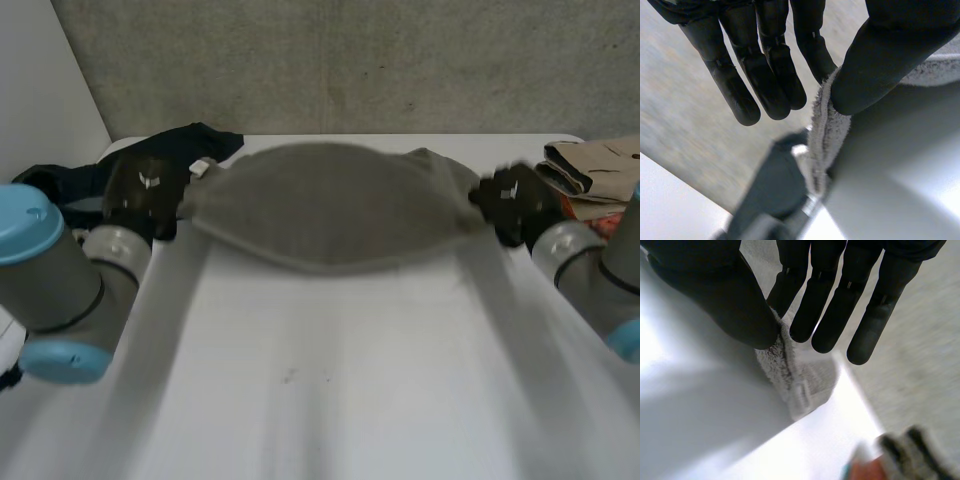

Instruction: Fold the laundry.

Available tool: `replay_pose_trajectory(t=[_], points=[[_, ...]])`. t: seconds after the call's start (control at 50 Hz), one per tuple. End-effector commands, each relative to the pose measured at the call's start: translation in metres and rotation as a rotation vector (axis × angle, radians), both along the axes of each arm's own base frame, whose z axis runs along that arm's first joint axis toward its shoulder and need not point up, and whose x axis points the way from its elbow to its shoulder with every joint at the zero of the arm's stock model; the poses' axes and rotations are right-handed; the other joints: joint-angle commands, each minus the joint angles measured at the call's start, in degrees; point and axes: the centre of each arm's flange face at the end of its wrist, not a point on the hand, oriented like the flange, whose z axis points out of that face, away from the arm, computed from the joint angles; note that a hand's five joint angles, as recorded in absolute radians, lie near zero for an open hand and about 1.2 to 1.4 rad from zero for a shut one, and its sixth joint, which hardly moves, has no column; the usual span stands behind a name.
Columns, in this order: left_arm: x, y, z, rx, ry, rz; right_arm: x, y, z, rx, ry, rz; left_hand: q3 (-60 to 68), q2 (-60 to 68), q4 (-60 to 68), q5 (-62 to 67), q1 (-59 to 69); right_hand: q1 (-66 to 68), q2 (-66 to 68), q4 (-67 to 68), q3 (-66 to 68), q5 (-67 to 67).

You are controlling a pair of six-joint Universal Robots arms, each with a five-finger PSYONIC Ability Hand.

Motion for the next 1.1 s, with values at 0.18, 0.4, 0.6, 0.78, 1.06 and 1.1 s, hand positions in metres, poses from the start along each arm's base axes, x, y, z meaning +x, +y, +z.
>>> replay_pose_trajectory(t=[0.18,0.4,0.6,0.78,1.06,1.1], points=[[0.043,0.155,0.014,0.702,-0.335,-0.071,-0.075,0.093,0.024,0.472,0.468,-0.053,11.42,11.19,11.11,13.04,12.78,14.45,12.35,11.33,11.6,13.62],[0.021,0.087,0.005,0.439,-0.309,-0.065,-0.078,0.047,0.02,0.268,0.387,-0.147,11.42,11.19,11.11,13.04,12.78,14.45,12.35,11.33,11.6,13.62],[-0.007,0.003,-0.01,0.174,-0.218,-0.014,-0.026,-0.012,-0.01,-0.007,0.279,-0.113,11.42,11.19,11.11,13.04,12.78,14.45,12.35,11.33,11.6,13.62],[-0.019,-0.03,-0.033,0.152,-0.222,0.097,-0.001,-0.068,-0.035,-0.232,0.226,-0.126,11.42,11.19,11.11,13.04,12.78,14.45,12.35,11.33,11.6,13.62],[-0.034,-0.013,-0.003,0.086,0.057,0.029,-0.004,-0.053,-0.017,-0.068,-0.018,-0.182,-58.54,-58.77,-58.84,-56.92,-57.18,-55.55,-57.65,-58.67,-58.4,-56.38],[-0.029,-0.001,0.001,0.096,0.086,0.029,-0.009,-0.033,-0.001,0.016,-0.059,-0.18,-58.58,-58.81,-58.89,-56.96,-57.22,-55.55,-57.65,-58.67,-58.4,-56.38]])
